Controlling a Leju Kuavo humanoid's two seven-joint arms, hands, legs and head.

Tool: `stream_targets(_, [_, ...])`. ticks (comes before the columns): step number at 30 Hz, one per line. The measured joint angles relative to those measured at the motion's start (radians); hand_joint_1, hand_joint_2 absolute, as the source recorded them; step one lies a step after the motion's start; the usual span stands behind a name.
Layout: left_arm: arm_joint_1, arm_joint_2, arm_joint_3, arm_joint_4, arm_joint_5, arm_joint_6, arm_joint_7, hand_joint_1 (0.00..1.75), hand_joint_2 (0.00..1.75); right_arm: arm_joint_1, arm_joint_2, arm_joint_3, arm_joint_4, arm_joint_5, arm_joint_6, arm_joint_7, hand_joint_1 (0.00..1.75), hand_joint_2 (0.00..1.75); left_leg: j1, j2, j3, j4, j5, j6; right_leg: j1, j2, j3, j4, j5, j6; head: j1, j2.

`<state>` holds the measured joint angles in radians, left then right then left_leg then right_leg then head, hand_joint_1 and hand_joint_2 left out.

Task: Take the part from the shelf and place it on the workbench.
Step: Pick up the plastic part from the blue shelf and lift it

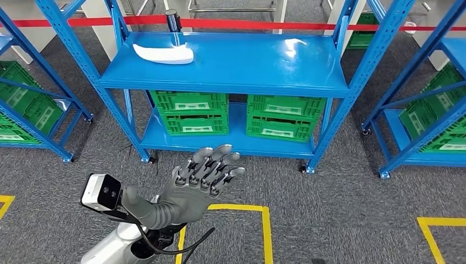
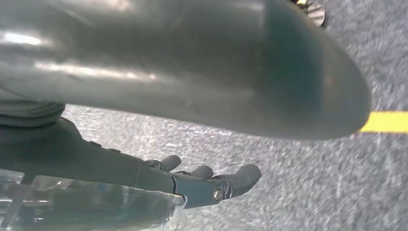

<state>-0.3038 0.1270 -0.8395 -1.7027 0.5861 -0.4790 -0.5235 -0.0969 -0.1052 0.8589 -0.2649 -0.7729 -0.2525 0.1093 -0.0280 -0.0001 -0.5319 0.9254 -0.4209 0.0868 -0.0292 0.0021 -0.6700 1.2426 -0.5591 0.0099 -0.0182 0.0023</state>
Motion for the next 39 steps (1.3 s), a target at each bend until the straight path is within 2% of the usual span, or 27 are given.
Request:
stream_targets(1, [0.001,0.001,-0.002,0.0,0.0,0.0,0.0,0.0,0.0,0.003,-0.001,0.0,0.0,0.0,-0.002,0.0,0.0,0.0,0.003,-0.003,0.008,0.001,-0.009,-0.006,-0.004,0.0,-0.02,0.006,0.001,0.009,0.0,0.0])
stream_targets(2, [0.002,0.001,-0.003,0.0,0.0,0.001,0.0,0.0,0.0,0.005,-0.002,0.0,0.001,0.0,-0.004,0.0,0.0,0.0,0.006,-0.005,0.018,0.005,-0.019,-0.014,-0.008,-0.001,-0.02,-0.025,0.021,0.025,0.0,0.0])
stream_targets(4, [0.003,0.002,-0.005,0.001,0.0,0.002,0.0,0.0,0.0,0.007,-0.002,0.0,0.002,0.0,-0.006,-0.001,0.0,0.0,0.013,-0.005,0.035,0.021,-0.049,-0.035,-0.018,-0.007,0.012,-0.148,0.098,0.062,0.002,0.0])
stream_targets(5, [0.003,0.003,-0.006,0.001,0.0,0.003,-0.001,0.0,0.0,0.006,-0.001,0.0,0.002,0.001,-0.006,-0.002,0.0,0.0,0.015,-0.004,0.039,0.034,-0.065,-0.044,-0.02,-0.012,0.025,-0.197,0.121,0.064,0.004,0.0])
stream_targets(6, [0.003,0.003,-0.006,0.001,0.0,0.003,-0.001,0.0,0.0,0.005,0.001,0.0,0.002,0.001,-0.006,-0.002,0.0,0.0,0.015,-0.003,0.04,0.044,-0.08,-0.053,-0.019,-0.017,0.033,-0.221,0.135,0.053,0.006,0.0])
stream_targets(8, [0.003,0.004,-0.007,0.0,0.0,0.004,-0.002,0.0,0.0,0.004,0.003,0.0,0.002,0.001,-0.007,-0.002,0.0,0.0,0.014,0.002,0.043,0.059,-0.099,-0.064,-0.014,-0.018,0.037,-0.222,0.125,0.014,0.005,0.0])
stream_targets(9, [0.002,0.004,-0.007,0.0,0.0,0.004,-0.002,0.0,0.0,0.005,0.004,0.0,0.002,0.0,-0.007,-0.002,0.0,0.0,0.016,0.003,0.041,0.066,-0.102,-0.067,-0.014,-0.013,0.045,-0.219,0.124,0.001,0.002,0.0])
stream_targets(11, [-0.001,0.005,-0.007,-0.002,0.0,0.003,-0.003,0.0,0.0,0.006,0.005,0.0,0.003,0.0,-0.007,-0.002,0.0,0.0,0.024,0.004,0.017,0.123,-0.104,-0.076,-0.013,-0.007,0.063,-0.22,0.11,-0.015,-0.001,0.0])
stream_targets(13, [-0.004,0.005,-0.008,-0.003,0.0,0.001,-0.004,0.0,0.0,0.004,0.005,0.0,0.004,-0.002,-0.008,-0.004,0.0,0.0,0.031,0.003,-0.063,0.25,-0.126,-0.09,-0.011,-0.002,0.084,-0.221,0.093,-0.023,-0.002,0.0])
stream_targets(15, [-0.004,0.006,-0.009,-0.004,0.0,0.0,-0.004,0.0,0.0,0.006,0.004,0.0,0.005,-0.005,-0.008,-0.006,0.0,0.0,0.034,0.004,-0.156,0.359,-0.172,-0.097,-0.007,0.004,0.105,-0.221,0.072,-0.025,-0.002,0.0])
stream_targets(16, [-0.004,0.007,-0.01,-0.004,0.0,-0.001,-0.004,0.0,0.0,0.007,0.004,0.0,0.006,-0.006,-0.008,-0.007,0.0,0.0,0.033,0.004,-0.185,0.373,-0.181,-0.096,-0.005,0.006,0.119,-0.221,0.062,-0.025,-0.002,0.0])
stream_targets(17, [-0.005,0.008,-0.011,-0.004,0.0,-0.001,-0.004,0.0,0.0,0.008,0.004,0.0,0.006,-0.007,-0.008,-0.008,0.0,0.0,0.032,0.003,-0.197,0.355,-0.17,-0.089,-0.001,0.009,0.134,-0.221,0.05,-0.025,-0.003,0.0])
stream_targets(18, [-0.005,0.008,-0.011,-0.004,0.0,-0.001,-0.005,0.0,0.0,0.009,0.004,0.0,0.007,-0.008,-0.008,-0.008,0.0,0.0,0.028,0.003,-0.195,0.307,-0.135,-0.077,0.004,0.011,0.151,-0.222,0.039,-0.025,-0.003,0.0])
stream_targets(21, [-0.007,0.011,-0.011,-0.004,0.001,-0.001,-0.007,0.0,0.0,0.008,0.013,0.0,0.007,-0.009,-0.008,-0.011,0.0,0.0,-0.004,-0.013,-0.159,0.131,0.025,-0.016,0.009,0.017,0.193,-0.236,0.007,-0.023,0.001,0.0])
stream_targets(22, [-0.009,0.012,-0.011,-0.004,0.002,-0.001,-0.008,0.0,0.0,0.008,0.016,0.0,0.008,-0.01,-0.008,-0.013,0.0,0.0,-0.014,-0.021,-0.144,0.097,0.051,-0.002,0.009,0.02,0.208,-0.244,0.004,-0.019,0.001,0.0])
stream_targets(23, [-0.01,0.012,-0.011,-0.005,0.002,-0.001,-0.009,0.0,0.0,0.007,0.018,0.0,0.008,-0.01,-0.007,-0.014,0.0,0.0,-0.021,-0.028,-0.131,0.078,0.053,0.003,0.011,0.021,0.224,-0.249,0.008,-0.011,0.002,0.0])
stream_targets(25, [-0.014,0.012,-0.012,-0.007,0.002,-0.002,-0.011,0.0,0.0,0.007,0.019,0.0,0.008,-0.011,-0.007,-0.016,0.0,0.0,-0.02,-0.027,-0.083,0.039,0.046,0.006,0.011,0.017,0.247,-0.248,0.018,-0.001,-0.004,0.0])
stream_targets(26, [-0.016,0.011,-0.013,-0.007,0.002,-0.002,-0.012,0.0,0.0,0.007,0.018,0.0,0.008,-0.011,-0.007,-0.017,0.0,0.0,-0.018,-0.026,-0.064,0.026,0.043,0.008,0.011,0.014,0.242,-0.227,0.017,0.002,-0.004,0.0])
stream_targets(28, [-0.018,0.01,-0.016,-0.008,0.002,-0.003,-0.012,0.0,0.0,0.003,0.015,0.0,0.008,-0.012,-0.008,-0.017,0.0,0.0,-0.013,-0.024,-0.035,0.016,0.034,0.01,0.01,0.011,0.182,-0.125,-0.009,-0.003,-0.003,0.0])
stream_targets(30, [-0.018,0.01,-0.019,-0.008,0.002,-0.003,-0.012,0.0,0.0,0.002,0.011,0.0,0.008,-0.012,-0.008,-0.017,0.0,0.0,-0.013,-0.026,-0.024,0.015,0.018,0.008,0.009,0.01,0.084,-0.007,-0.057,-0.003,0.0,0.0])
stream_targets(32, [-0.016,0.01,-0.022,-0.007,0.002,-0.003,-0.012,0.0,0.0,0.006,0.006,0.0,0.009,-0.014,-0.008,-0.017,0.0,0.0,-0.011,-0.03,-0.007,0.017,0.001,0.002,0.006,0.009,0.03,0.004,-0.069,0.01,0.0,0.0])
stream_targets(33, [-0.015,0.01,-0.023,-0.007,0.002,-0.003,-0.012,0.0,0.0,0.009,0.004,0.0,0.01,-0.014,-0.008,-0.017,0.0,0.0,-0.01,-0.031,0.004,0.019,-0.009,-0.002,0.004,0.008,0.029,-0.041,-0.042,0.024,0.0,0.0])
stream_targets(34, [-0.015,0.01,-0.024,-0.007,0.002,-0.003,-0.012,0.0,0.0,0.01,0.003,0.0,0.01,-0.015,-0.008,-0.017,0.0,0.0,-0.009,-0.032,0.015,0.023,-0.02,-0.008,0.002,0.007,0.039,-0.108,0.005,0.039,0.0,0.0])
stream_targets(35, [-0.015,0.01,-0.025,-0.007,0.002,-0.003,-0.012,0.0,0.0,0.011,0.002,0.0,0.011,-0.015,-0.008,-0.017,0.0,0.0,-0.01,-0.031,0.024,0.03,-0.033,-0.014,0.001,0.004,0.051,-0.17,0.053,0.047,0.001,0.0])
stream_targets(36, [-0.016,0.01,-0.026,-0.007,0.002,-0.003,-0.012,0.0,0.0,0.011,0.001,0.0,0.011,-0.015,-0.008,-0.017,0.0,0.0,-0.01,-0.031,0.028,0.037,-0.044,-0.019,0.002,0.001,0.064,-0.214,0.088,0.041,0.001,0.0])
stream_targets(37, [-0.016,0.011,-0.027,-0.006,0.002,-0.003,-0.012,0.0,0.0,0.011,0.001,0.0,0.012,-0.015,-0.008,-0.017,0.0,0.0,-0.012,-0.03,0.03,0.044,-0.055,-0.025,0.004,-0.002,0.071,-0.237,0.112,0.027,0.001,0.0])
stream_targets(39, [-0.017,0.011,-0.028,-0.006,0.002,-0.003,-0.012,0.0,0.0,0.011,0.002,0.0,0.012,-0.016,-0.008,-0.018,0.0,0.0,-0.013,-0.03,0.028,0.057,-0.068,-0.033,0.005,-0.003,0.079,-0.239,0.119,-0.008,0.0,0.0])
